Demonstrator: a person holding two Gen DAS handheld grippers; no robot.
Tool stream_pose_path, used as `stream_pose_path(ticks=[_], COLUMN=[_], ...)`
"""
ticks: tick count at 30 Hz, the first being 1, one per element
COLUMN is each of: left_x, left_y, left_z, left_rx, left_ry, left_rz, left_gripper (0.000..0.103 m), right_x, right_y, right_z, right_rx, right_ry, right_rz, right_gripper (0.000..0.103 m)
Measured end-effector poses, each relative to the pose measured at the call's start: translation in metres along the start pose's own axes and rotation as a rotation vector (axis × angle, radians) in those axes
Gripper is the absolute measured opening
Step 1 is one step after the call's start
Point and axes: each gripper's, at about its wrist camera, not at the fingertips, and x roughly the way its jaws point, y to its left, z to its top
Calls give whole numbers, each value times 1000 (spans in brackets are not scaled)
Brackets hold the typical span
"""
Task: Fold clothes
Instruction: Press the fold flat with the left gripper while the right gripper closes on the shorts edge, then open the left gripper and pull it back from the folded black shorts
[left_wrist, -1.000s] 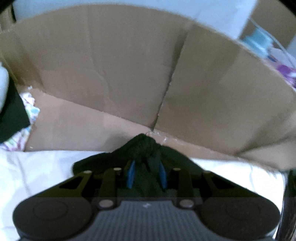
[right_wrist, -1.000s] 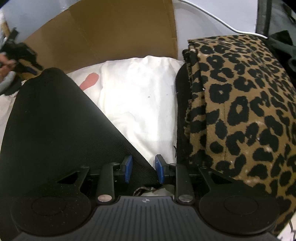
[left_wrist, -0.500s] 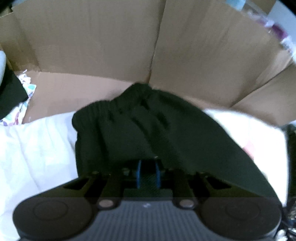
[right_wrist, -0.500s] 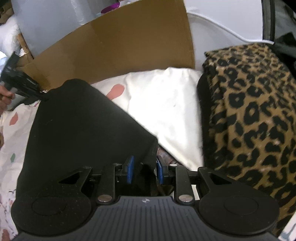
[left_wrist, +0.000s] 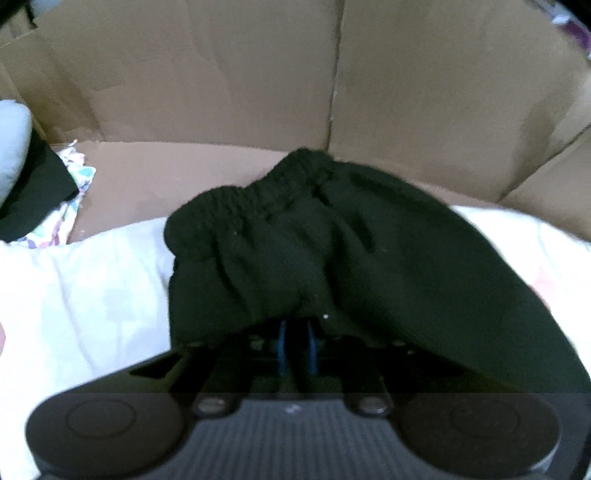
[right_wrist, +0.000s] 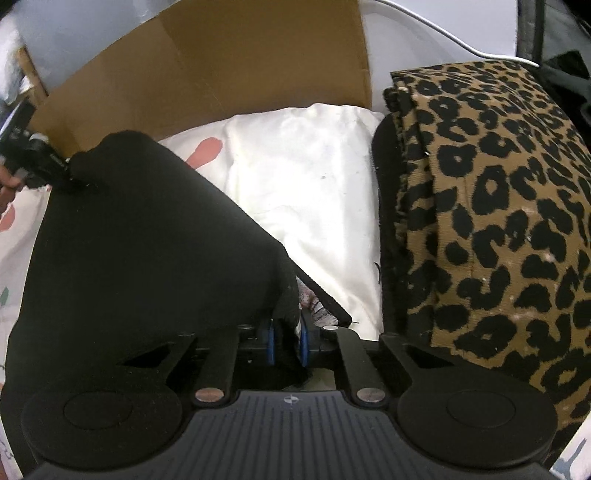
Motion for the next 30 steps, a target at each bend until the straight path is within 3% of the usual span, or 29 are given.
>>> stream_pose_path(ticks=[4, 9, 18, 22, 30], left_x=[-23, -25, 9, 0, -40], left_y=[-6, -21, -31, -29, -1], left_z=[-14, -31, -71, -77, -99], left_rx=[40, 33, 45, 99, 60], left_ry=[-23, -55, -10, 1, 1], left_rz=[-49, -103, -72, -67, -63], left_gripper=[24, 31, 44, 50, 52], right_x=[-4, -8, 0, 2, -2], right_y=[0, 3, 12, 7, 3], right_z=[1, 9, 5, 0, -4], right_rx=[16, -2, -25, -12, 24], right_ry=[-10, -27, -10, 5, 1], right_rz=[27, 65, 56, 34, 27], right_gripper=[19, 18, 25, 27, 28])
